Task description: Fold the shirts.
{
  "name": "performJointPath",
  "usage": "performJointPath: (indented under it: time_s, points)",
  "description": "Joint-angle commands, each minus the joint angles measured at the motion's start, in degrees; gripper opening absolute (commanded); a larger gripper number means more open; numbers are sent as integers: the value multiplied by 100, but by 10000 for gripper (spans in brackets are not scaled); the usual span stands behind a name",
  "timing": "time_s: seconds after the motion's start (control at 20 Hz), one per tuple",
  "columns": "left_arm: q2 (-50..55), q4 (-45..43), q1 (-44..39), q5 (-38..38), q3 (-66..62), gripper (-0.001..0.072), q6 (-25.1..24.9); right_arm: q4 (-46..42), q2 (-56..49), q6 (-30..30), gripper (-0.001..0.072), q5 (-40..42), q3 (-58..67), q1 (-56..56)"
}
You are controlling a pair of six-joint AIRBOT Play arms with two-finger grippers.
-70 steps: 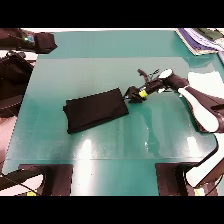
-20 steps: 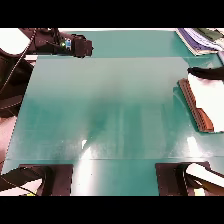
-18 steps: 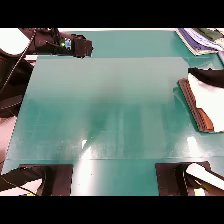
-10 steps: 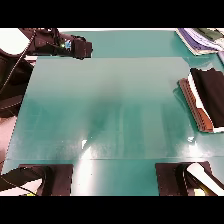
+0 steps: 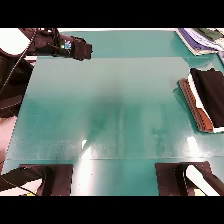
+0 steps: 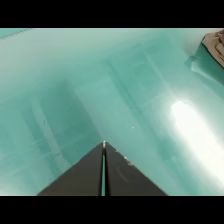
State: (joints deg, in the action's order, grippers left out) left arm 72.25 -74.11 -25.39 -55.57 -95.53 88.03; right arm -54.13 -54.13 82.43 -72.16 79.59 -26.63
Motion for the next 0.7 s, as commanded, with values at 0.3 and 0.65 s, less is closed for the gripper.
performJointPath:
  time_s: [0.3,0.65]
  points:
    - [0,-15,-4,459,0,30,0,151,-817,-11,22,44,367,3379]
    - [0,-15,-4,590,0,31,0,164,-925,-11,23,42,363,3353]
